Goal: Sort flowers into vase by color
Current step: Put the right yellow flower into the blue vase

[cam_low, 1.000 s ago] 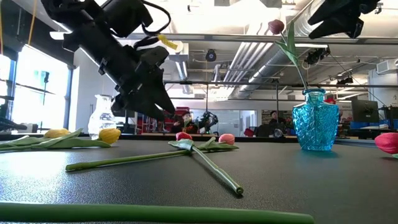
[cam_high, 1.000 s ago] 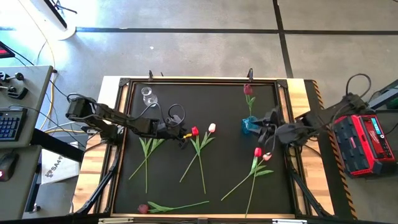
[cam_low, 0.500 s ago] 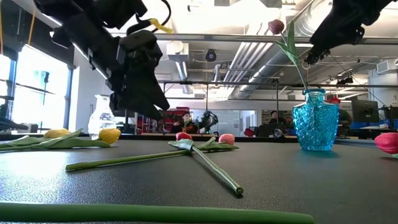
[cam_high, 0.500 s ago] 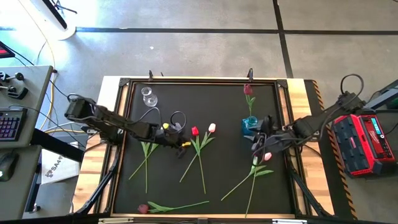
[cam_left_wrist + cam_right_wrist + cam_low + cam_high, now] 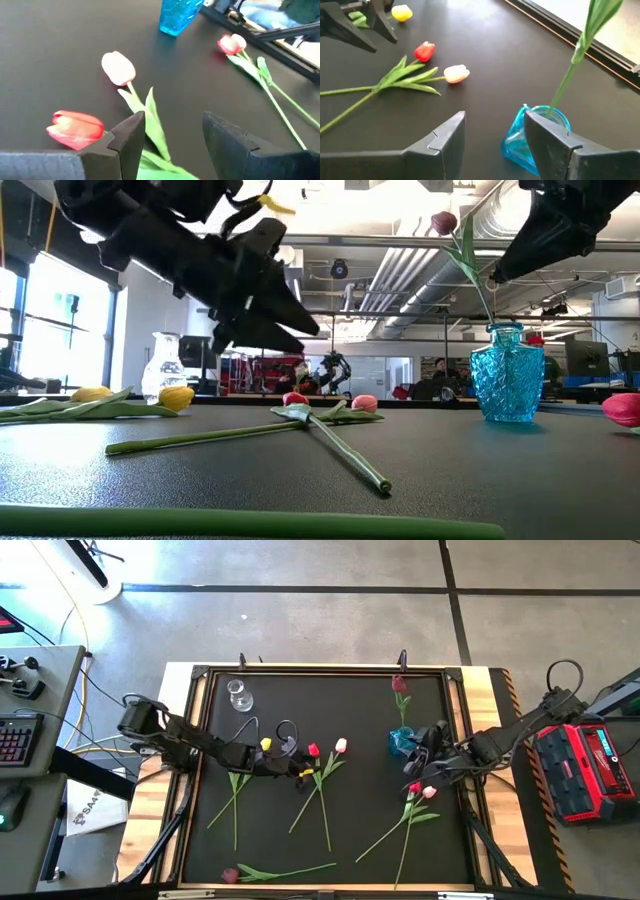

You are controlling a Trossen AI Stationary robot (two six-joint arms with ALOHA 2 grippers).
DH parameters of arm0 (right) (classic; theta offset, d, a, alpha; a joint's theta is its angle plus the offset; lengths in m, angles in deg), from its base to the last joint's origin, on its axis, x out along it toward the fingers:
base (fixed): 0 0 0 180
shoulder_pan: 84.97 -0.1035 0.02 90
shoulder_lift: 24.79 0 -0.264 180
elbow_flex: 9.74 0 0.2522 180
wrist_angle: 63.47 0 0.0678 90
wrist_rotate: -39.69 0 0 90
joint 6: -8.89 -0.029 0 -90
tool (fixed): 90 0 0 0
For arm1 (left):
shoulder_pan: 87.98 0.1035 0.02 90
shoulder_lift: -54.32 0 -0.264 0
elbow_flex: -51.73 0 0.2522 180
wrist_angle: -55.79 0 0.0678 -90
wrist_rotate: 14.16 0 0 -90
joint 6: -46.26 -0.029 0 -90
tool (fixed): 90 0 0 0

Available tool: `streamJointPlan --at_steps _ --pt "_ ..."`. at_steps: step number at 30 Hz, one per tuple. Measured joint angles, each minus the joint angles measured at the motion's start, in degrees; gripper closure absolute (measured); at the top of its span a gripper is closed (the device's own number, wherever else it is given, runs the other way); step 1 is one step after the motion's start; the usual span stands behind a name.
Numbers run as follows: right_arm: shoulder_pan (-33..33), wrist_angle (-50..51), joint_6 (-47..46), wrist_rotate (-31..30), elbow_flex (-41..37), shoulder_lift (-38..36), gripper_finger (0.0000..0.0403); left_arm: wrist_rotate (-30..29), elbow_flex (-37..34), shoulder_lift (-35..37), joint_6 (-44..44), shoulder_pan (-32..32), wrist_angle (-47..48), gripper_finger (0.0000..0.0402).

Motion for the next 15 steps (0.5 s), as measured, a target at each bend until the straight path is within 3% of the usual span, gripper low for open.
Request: streamJointPlan --at_steps 15 --pt "0.00 9.80 -12.06 6.96 0.00 -0.42 0.0213 -0.87 0.00 -1.47 -1.33 0.03 -1.15 0.0218"
